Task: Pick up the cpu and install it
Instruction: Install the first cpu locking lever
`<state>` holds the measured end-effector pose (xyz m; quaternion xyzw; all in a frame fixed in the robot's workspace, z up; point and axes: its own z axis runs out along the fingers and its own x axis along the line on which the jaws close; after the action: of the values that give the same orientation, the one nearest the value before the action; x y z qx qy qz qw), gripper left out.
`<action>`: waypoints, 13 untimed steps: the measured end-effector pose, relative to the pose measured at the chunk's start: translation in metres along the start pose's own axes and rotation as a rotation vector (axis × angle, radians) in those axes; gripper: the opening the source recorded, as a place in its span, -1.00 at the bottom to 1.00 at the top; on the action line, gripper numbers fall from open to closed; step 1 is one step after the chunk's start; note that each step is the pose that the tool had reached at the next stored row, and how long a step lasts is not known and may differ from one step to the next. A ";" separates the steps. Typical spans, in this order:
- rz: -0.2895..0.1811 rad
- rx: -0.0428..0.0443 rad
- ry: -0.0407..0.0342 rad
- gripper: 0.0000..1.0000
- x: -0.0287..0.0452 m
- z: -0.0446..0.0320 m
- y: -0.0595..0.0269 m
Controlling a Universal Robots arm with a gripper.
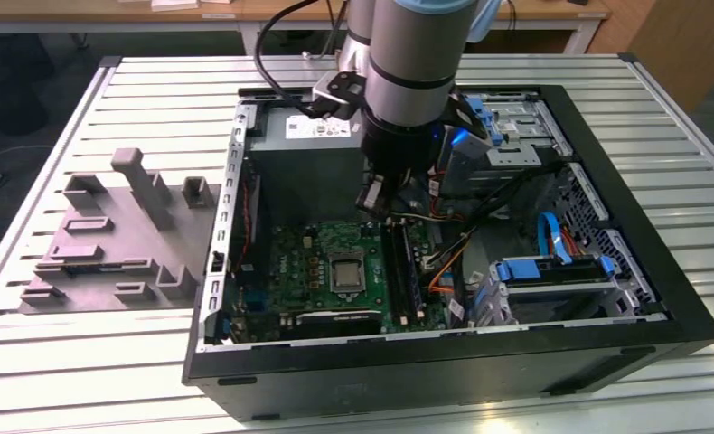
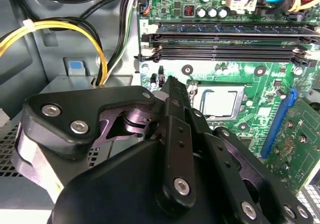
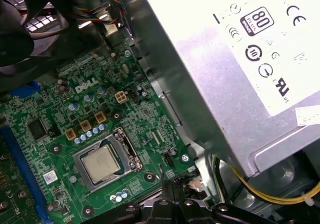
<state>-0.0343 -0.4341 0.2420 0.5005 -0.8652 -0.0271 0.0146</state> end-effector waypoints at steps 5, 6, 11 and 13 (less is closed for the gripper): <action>-0.026 0.0000 0.0016 -0.79 -0.0001 0.0007 0.0012; -0.032 0.0000 0.0021 -0.79 0.0000 0.0008 0.0015; -0.043 0.0000 0.0028 -0.79 0.0005 0.0012 0.0029; -0.044 -0.0001 0.0027 -0.79 0.0005 0.0013 0.0031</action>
<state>-0.0373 -0.4329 0.2409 0.5194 -0.8540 -0.0267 0.0152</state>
